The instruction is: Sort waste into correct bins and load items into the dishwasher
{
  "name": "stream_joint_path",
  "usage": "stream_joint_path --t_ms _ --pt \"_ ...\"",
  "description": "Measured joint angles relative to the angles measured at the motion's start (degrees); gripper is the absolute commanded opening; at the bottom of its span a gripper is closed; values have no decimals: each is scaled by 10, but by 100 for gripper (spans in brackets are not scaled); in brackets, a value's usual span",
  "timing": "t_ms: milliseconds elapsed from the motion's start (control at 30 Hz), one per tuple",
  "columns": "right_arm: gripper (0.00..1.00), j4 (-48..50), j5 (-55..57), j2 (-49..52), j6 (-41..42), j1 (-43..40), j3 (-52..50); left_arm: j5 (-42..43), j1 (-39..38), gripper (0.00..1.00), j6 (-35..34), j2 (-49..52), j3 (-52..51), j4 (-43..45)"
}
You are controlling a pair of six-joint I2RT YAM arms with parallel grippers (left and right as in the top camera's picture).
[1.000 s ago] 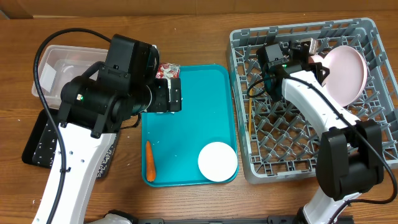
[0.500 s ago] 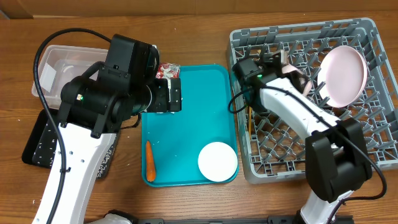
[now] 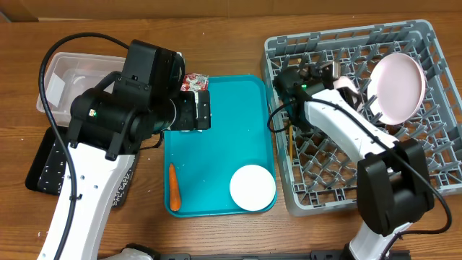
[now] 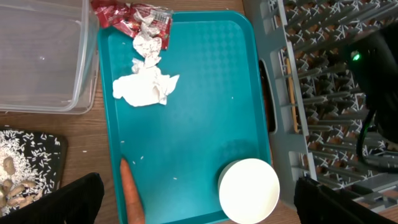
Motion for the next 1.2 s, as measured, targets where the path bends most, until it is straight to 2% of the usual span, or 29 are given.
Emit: stream_joint_path --t_ms 300,533,733,800,900,1067,1100,1200 --pt "56 -113 -61 -2 87 10 0 -2 0 100 0 6 0 1" --pt "61 -127 -74 -30 119 13 4 -2 0 100 0 18 0 0" --pt "69 -106 -106 -108 117 50 65 -2 0 100 0 27 0 1" --pt "75 -81 -121 -132 98 69 85 -2 0 100 0 28 0 1" --pt "91 -37 -158 -166 60 102 101 -2 0 100 0 28 0 0" --pt "96 -26 -225 -174 39 124 103 3 0 100 2 28 0 -14" --pt "100 -22 -247 -174 40 122 103 4 0 100 2 28 0 -18" --pt "100 3 -334 -174 44 114 103 7 0 97 5 28 0 -30"
